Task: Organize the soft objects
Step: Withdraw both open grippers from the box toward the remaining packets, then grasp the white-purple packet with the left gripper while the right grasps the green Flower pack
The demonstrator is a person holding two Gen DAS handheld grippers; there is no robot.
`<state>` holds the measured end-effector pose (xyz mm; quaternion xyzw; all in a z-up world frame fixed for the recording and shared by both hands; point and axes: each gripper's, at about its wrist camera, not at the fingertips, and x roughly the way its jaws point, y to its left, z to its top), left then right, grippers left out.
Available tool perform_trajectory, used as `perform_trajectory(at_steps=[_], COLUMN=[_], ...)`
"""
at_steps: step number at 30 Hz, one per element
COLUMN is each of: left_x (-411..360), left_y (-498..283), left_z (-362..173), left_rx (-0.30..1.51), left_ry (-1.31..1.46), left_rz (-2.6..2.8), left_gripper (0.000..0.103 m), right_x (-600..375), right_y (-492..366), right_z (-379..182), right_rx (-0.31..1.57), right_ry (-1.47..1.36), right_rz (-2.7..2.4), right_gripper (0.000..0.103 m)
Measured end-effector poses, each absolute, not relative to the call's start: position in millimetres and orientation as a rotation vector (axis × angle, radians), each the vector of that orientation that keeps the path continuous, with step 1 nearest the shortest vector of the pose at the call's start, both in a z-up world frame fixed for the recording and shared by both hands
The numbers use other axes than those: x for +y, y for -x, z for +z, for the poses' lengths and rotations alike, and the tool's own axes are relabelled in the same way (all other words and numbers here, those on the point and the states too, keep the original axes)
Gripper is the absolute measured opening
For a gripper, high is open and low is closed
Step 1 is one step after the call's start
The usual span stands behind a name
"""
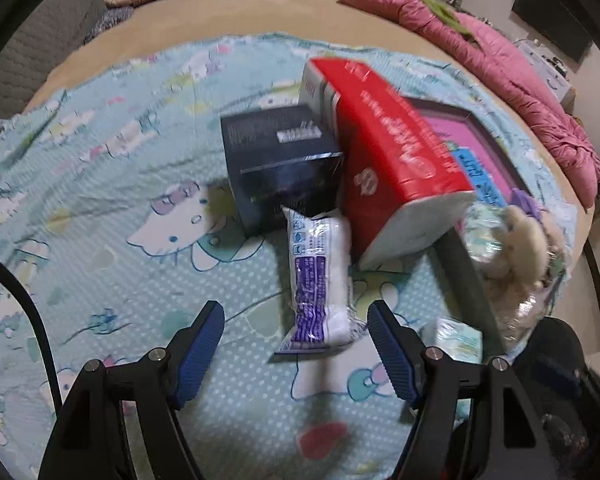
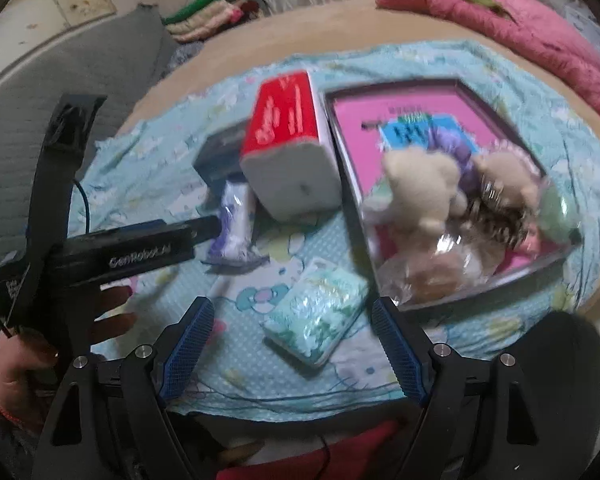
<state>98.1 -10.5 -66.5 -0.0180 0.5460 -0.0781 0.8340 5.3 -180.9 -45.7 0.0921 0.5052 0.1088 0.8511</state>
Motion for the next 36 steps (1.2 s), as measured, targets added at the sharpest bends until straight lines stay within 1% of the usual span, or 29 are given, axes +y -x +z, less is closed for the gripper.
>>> perform_trajectory(at_steps=[10,16,19,21,23,25,27,29,30,31,32,33,36], left_x=[-17,-14,-12,-11,-11,-12,-14,-15,-15,-16,-16,-17,-15], left_y=[-123,-123,-124,-127,-127,-126,-126,-126,-125,-124,-122,-121,-116], left_z=[-100,-105,-105,-106,-107,-107,-108,-110,-111,-111,-111,-111,-110], left_rx=[1.224,1.213,1.211,1.211,1.210,1.207,1.204,1.198,1.192,1.187,1.183,1.183,1.159], left_ry=[0.020,0.033,0.042,0.044,0.045,0.044,0.044,0.053,0.067,0.077,0.089,0.093,0.116], left_rz=[-0.197,-0.234,-0.242,-0.242,-0.236,-0.223,-0.213,-0.202,-0.201,-0.197,-0.203,-0.212,-0.223], left_gripper=[0.074,0.074,0.074,0.074,0.074,0.073,0.073,0.066,0.061,0.053,0.048,0.039,0.036], right_x=[-176,-172,-173,-173,-172,-171,-168,-167,-167,-165,-164,-164,-166], right_y=[-23,-34,-37,-40,-42,-43,-42,-43,-42,-39,-36,-33,-28], right_z=[-76,-96,-100,-102,-107,-109,-109,-106,-103,-99,-93,-86,-65], right_rx=[1.140,1.186,1.179,1.176,1.184,1.185,1.180,1.177,1.173,1.165,1.148,1.124,1.043], right_ry=[-0.244,-0.277,-0.277,-0.272,-0.262,-0.239,-0.214,-0.205,-0.200,-0.195,-0.186,-0.176,-0.155], right_rz=[0.135,0.095,0.077,0.073,0.066,0.074,0.096,0.141,0.175,0.201,0.225,0.247,0.294], right_gripper=[0.083,0.083,0.082,0.078,0.069,0.066,0.061,0.056,0.055,0.054,0.053,0.053,0.053])
